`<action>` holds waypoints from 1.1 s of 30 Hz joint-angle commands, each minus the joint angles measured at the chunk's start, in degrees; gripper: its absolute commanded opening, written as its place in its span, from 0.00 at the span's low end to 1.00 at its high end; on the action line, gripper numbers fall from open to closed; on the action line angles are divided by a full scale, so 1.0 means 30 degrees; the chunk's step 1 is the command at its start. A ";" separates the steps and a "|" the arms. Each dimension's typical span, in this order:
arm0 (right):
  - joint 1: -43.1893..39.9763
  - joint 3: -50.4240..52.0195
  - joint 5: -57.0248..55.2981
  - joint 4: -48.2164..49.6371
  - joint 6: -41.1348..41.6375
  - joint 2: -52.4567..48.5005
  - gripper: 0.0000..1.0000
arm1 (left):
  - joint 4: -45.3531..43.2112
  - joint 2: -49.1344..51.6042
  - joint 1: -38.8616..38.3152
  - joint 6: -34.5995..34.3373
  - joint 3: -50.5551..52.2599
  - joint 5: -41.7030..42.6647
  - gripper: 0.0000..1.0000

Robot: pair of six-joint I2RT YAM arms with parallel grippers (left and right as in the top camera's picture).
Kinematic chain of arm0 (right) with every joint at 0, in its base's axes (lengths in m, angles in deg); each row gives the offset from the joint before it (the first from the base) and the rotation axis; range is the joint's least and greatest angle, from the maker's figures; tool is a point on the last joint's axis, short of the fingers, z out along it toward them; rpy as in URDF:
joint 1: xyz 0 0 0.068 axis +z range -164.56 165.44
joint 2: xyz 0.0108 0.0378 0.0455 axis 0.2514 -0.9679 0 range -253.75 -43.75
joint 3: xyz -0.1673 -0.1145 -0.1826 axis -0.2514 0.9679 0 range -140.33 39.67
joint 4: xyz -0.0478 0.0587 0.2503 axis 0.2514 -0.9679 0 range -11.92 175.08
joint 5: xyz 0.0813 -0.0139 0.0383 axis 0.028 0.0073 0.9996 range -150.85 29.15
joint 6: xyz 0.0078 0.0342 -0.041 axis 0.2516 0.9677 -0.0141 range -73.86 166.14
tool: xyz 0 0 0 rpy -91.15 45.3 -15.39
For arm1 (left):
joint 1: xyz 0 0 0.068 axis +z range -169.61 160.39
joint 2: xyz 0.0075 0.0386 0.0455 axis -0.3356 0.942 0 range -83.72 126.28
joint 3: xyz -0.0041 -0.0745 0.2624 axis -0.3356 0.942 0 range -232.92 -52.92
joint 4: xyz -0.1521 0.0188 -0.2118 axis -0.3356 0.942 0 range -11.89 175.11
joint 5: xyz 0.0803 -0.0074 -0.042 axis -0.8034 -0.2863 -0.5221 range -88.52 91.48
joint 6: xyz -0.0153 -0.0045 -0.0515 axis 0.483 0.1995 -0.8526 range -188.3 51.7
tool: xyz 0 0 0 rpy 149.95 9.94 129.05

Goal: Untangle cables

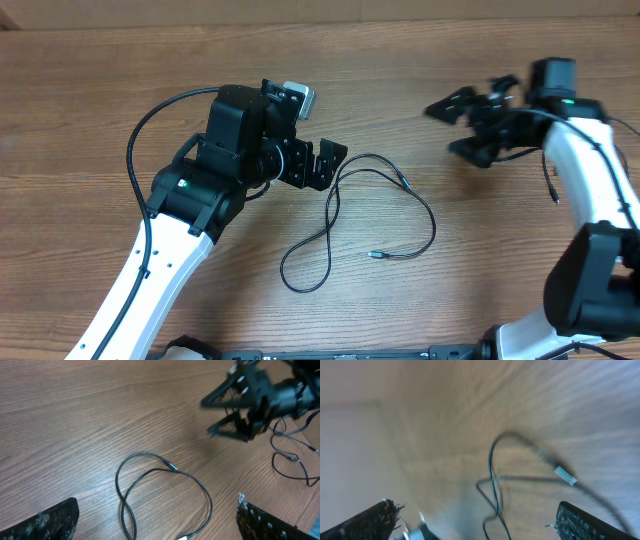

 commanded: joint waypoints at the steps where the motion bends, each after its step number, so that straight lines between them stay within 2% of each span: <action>1: 0.1843 -0.0262 -0.1581 -0.0525 0.0444 0.0692 1.00 | -0.0022 -0.0291 -0.0007 0.0095 -0.0197 -0.0124 1.00; 9: 0.6127 -0.0255 -0.5901 -0.0597 0.4794 0.0692 1.00 | -0.0022 -0.0284 -0.0007 0.0087 -0.0197 -0.0124 1.00; 16: 0.8342 0.0947 -0.6521 0.2011 0.7839 0.0641 1.00 | -0.0022 -0.0291 -0.0007 0.0095 -0.0197 -0.0124 0.99; 23: 0.8910 0.2557 -0.6506 0.3585 0.9049 0.0474 1.00 | -0.0022 -0.0291 -0.0007 0.0095 -0.0197 -0.0124 1.00; 33: 0.9508 0.3854 -0.6812 0.4634 0.8488 0.0466 1.00 | -0.0022 -0.0291 -0.0007 0.0095 -0.0197 -0.0124 1.00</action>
